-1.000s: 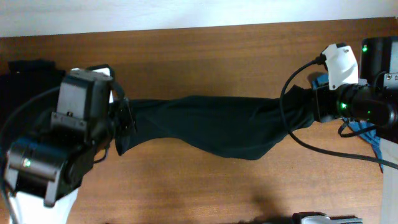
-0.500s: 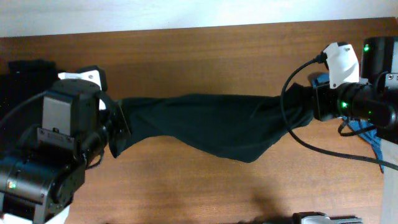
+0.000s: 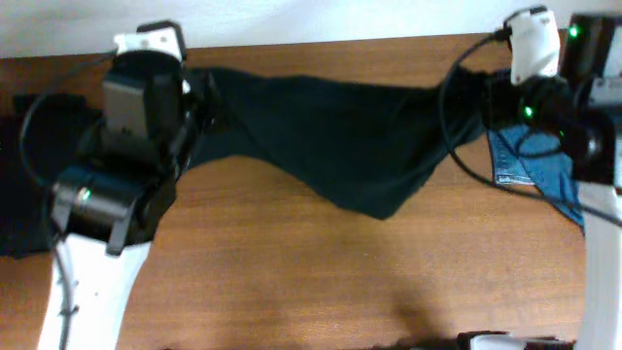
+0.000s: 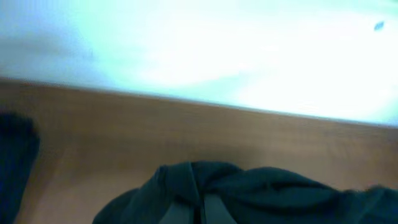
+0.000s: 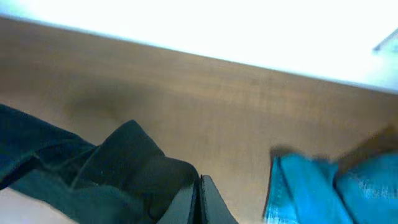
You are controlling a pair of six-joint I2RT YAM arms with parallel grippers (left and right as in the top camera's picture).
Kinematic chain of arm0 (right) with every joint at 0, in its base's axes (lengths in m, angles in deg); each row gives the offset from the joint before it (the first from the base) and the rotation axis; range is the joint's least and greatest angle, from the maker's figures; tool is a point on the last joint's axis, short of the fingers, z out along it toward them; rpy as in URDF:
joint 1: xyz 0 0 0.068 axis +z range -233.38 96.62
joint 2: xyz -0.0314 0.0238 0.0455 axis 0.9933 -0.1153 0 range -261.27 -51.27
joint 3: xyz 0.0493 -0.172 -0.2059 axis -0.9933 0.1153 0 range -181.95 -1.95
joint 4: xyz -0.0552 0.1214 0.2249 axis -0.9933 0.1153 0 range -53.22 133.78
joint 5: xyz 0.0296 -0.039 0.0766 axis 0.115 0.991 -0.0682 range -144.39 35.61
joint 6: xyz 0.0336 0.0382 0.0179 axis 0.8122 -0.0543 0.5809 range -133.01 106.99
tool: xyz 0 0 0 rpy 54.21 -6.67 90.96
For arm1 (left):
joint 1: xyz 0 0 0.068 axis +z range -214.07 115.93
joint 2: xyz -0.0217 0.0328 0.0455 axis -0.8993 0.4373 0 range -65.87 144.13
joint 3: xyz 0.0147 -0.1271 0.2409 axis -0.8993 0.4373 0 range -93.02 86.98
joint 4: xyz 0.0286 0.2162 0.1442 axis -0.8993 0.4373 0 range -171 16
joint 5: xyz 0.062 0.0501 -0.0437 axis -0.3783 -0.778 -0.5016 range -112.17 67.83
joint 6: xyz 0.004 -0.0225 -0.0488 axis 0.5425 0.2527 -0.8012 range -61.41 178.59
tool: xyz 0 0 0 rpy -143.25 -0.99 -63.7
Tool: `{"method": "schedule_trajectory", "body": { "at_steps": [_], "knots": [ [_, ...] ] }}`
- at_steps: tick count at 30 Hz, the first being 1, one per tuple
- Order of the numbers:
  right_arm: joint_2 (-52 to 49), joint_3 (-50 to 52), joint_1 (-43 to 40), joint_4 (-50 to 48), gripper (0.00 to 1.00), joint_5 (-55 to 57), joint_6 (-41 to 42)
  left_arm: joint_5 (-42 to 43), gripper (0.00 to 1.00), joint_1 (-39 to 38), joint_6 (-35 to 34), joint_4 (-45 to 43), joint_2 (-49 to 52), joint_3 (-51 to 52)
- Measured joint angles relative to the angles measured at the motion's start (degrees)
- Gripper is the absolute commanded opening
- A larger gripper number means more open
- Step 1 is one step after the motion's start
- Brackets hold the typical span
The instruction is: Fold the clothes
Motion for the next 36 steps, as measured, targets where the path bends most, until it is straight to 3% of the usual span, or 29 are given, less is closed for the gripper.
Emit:
{"method": "schedule_trajectory", "body": {
  "at_steps": [10, 16, 25, 36],
  "knots": [
    [-7.76, 0.02, -0.04, -18.73, 0.04, -0.2, -0.26, -1.01, 0.01, 6.23, 8.22, -21.18, 12.94, -0.02],
    [-10.43, 0.02, -0.04, -26.25, 0.04, -1.16, -3.72, 3.3, 0.0, 11.61, 9.92, -28.52, 17.57, -0.02],
    [-18.71, 0.0, -0.02, -27.06, 0.04, -2.47, -7.96, 11.45, 0.01, 14.86, 11.21, -25.75, 24.41, -0.07],
    [-24.04, 0.02, -0.04, -13.97, 0.04, -5.6, -8.87, 12.22, 0.01, 14.91, 12.22, -10.82, 30.69, -0.04]
  ]
}}
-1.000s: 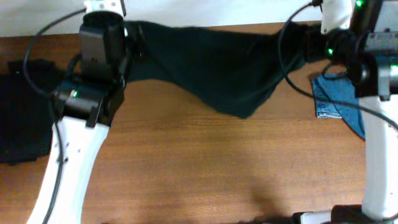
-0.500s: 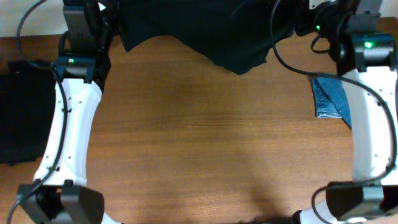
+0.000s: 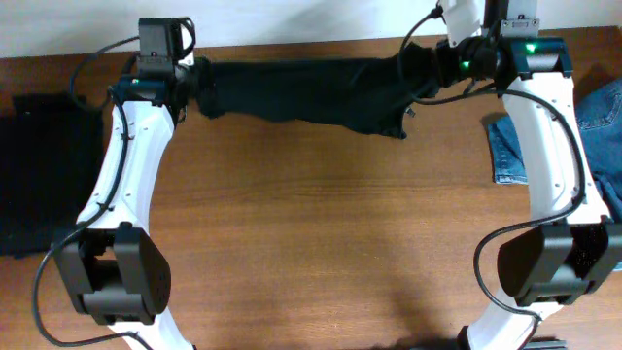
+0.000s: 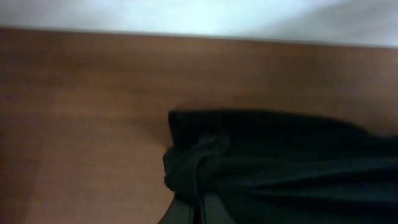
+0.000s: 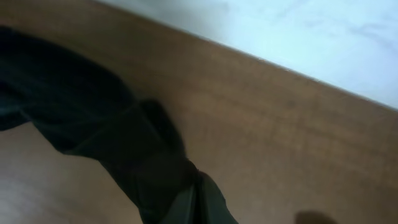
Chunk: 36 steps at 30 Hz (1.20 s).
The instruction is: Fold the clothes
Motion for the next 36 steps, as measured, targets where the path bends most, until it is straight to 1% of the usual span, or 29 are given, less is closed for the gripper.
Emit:
{"method": "schedule_trajectory", "body": {
  "at_steps": [9, 13, 26, 36],
  "knots": [
    [0.0, 0.0, 0.0, 7.91, 0.04, -0.22, -1.03, 0.02, 0.01, 0.02, 0.02, 8.81, 0.0, -0.02],
    [0.0, 0.24, 0.0, 10.4, 0.04, -0.42, -1.27, 0.0, 0.01, 0.11, 0.02, 11.43, 0.0, 0.0],
    [0.0, 9.6, 0.5, 14.75, 0.04, -2.51, -1.46, -3.02, 0.01, 0.15, 0.04, 22.56, 0.0, -0.02],
    [0.0, 10.91, 2.34, 22.16, 0.04, -2.56, -1.46, -3.93, 0.01, 0.26, -0.24, 32.65, 0.0, 0.0]
  ]
}}
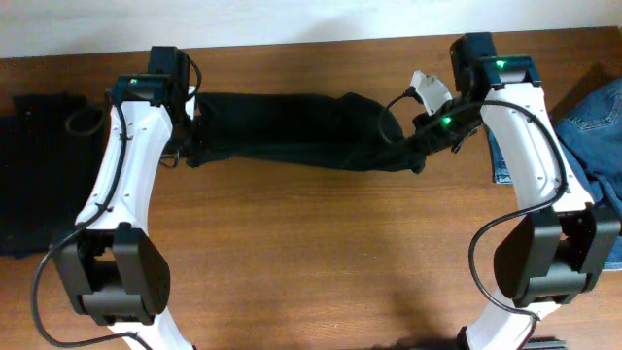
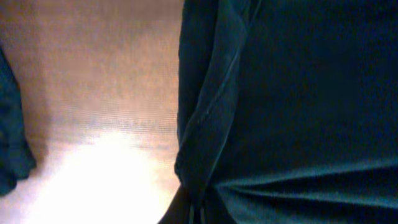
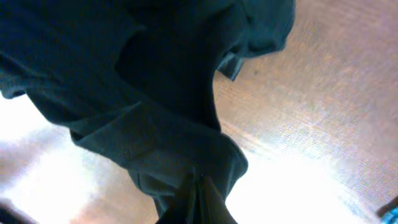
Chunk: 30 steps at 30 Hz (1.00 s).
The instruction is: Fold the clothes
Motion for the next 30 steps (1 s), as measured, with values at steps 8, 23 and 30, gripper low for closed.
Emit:
{"method": "schedule_trajectory", "body": {
  "at_steps": [8, 23, 30],
  "knots": [
    [0.0, 2.69, 0.0, 2.82, 0.04, 0.0, 0.02, 0.46, 0.01, 0.0, -0.7, 1.99, 0.0, 1.53],
    [0.0, 12.61, -0.02, -2.01, 0.04, 0.02, 0.04, 2.01, 0.01, 0.0, -2.84, 2.16, 0.0, 7.23],
    [0.0, 14.51, -0.02, -2.16, 0.04, 0.02, 0.11, 2.49, 0.01, -0.02, -4.94, 2.1, 0.0, 11.69]
  ]
}}
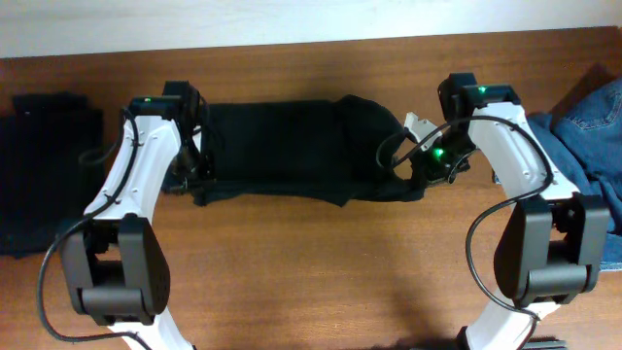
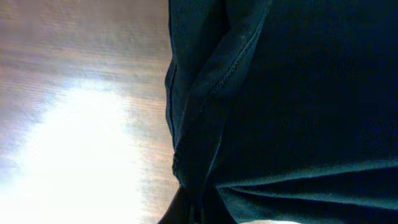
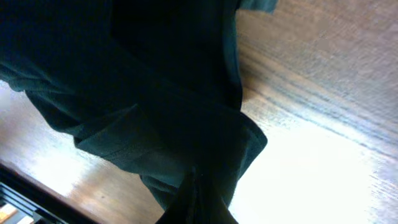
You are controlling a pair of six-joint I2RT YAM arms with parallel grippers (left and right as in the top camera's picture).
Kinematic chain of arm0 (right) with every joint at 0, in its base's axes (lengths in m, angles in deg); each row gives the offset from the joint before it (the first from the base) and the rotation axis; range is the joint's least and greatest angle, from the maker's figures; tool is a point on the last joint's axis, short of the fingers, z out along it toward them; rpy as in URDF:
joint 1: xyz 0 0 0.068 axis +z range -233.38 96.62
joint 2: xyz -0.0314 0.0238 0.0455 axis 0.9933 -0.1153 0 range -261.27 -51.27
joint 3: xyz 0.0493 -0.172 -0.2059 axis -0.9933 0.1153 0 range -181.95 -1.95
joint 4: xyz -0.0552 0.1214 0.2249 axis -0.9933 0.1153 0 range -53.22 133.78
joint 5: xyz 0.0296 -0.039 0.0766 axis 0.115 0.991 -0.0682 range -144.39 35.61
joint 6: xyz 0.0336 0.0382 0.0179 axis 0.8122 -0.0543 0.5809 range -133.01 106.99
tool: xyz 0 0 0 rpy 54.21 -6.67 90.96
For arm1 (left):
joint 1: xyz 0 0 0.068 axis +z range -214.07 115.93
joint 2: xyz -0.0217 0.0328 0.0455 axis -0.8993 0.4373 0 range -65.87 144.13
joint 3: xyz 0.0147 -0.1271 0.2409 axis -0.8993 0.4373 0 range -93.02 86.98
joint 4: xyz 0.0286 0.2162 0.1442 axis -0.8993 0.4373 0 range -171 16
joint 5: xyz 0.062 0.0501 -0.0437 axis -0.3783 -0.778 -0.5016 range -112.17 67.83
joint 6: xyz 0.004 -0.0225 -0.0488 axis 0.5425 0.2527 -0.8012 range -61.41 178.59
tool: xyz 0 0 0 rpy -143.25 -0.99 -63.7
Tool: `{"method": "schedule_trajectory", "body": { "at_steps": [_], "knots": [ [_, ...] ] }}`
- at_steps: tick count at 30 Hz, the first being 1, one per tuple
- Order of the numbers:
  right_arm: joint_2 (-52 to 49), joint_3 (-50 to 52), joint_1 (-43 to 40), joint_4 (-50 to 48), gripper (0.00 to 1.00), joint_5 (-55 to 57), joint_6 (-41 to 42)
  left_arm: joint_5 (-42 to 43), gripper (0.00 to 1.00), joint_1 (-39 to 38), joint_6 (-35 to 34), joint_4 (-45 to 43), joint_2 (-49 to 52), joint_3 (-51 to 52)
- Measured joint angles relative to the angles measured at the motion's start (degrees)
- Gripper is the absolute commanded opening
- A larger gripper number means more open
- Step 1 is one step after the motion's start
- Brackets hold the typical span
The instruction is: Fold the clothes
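Observation:
A dark green-black garment lies stretched left to right across the back half of the wooden table. My left gripper is shut on its front left corner. The left wrist view shows a seamed hem running down into the closed fingers. My right gripper is shut on the front right corner, where the cloth bunches around the closed fingers. A small flap sticks out at the back right.
A stack of black clothes lies at the left edge of the table. Blue jeans lie at the right edge, close behind my right arm. Bare wood runs across the front half of the table.
Both grippers have moved toward the front of the table with the garment's corners in them. The cloth now covers a deeper band on the wood and lies flatter.
The garment first hung in the air between both shut grippers, raised close to the overhead camera. It was then stretched taut along the table's back edge. After that it lay on the wood, and each later moment shows its held edge farther to the front.

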Motion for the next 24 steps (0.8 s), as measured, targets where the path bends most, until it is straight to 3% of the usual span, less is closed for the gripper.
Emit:
{"method": "schedule_trajectory", "body": {
  "at_steps": [24],
  "knots": [
    [0.0, 2.23, 0.0, -0.61, 0.04, 0.02, 1.22, 0.57, 0.01, -1.4, -1.11, -2.89, 0.0, 5.86]
  ]
}}
